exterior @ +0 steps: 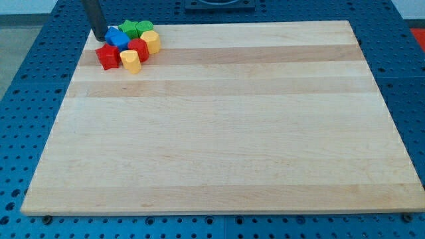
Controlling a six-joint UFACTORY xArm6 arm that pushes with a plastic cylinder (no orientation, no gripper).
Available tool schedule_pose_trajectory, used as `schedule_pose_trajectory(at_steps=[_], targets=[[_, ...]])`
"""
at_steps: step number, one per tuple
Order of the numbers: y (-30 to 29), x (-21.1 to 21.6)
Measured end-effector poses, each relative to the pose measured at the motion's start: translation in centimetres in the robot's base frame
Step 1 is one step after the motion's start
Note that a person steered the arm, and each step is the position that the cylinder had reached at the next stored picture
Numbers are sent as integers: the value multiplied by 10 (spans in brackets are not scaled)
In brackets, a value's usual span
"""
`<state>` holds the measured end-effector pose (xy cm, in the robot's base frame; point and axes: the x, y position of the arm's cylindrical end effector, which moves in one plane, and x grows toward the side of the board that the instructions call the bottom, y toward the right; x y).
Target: Separate the red star from group of blocks
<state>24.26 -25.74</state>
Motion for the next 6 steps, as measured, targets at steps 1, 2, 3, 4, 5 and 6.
schedule_pose_trajectory(at_steps=[1, 2, 3, 4, 5, 6], targets=[[32, 32], [66, 49], [75, 52], [24, 52], [-5, 21], [-5, -36]])
